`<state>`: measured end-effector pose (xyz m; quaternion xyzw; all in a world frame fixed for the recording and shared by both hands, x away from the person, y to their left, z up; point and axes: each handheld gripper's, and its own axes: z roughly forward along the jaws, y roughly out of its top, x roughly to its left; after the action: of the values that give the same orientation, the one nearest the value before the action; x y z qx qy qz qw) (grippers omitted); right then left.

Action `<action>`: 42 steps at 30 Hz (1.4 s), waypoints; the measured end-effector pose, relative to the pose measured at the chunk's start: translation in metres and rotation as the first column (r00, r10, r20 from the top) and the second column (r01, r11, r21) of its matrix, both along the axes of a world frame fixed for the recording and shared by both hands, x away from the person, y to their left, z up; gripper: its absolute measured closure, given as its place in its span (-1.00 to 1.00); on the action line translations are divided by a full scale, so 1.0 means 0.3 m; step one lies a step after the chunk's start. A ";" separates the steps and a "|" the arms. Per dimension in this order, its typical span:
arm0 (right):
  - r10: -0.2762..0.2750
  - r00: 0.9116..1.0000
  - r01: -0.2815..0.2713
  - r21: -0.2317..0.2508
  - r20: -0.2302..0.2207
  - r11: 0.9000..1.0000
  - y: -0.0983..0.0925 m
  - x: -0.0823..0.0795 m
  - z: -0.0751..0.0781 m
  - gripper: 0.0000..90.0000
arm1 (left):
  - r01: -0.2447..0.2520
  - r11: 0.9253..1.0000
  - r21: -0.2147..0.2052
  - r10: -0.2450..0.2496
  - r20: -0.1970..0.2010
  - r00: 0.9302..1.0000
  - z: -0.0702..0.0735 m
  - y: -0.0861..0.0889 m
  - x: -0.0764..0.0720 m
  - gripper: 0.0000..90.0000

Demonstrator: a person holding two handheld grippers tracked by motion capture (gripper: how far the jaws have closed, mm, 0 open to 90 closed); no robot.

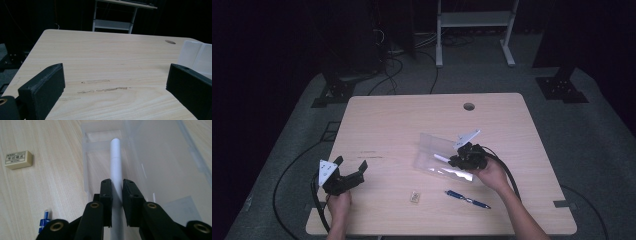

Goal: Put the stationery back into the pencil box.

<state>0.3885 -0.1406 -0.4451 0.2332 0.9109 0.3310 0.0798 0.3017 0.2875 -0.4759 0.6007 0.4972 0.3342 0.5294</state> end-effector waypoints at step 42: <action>-0.031 0.999 0.029 -0.041 -0.039 0.999 0.029 0.042 -0.073 0.67 | -0.008 1.000 -0.003 0.008 0.011 1.000 0.000 -0.001 -0.003 -0.98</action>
<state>0.4009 -0.1317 -0.4669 0.2518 0.9152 0.3065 0.0713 0.3007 0.2870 -0.4758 0.5962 0.4970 0.3390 0.5316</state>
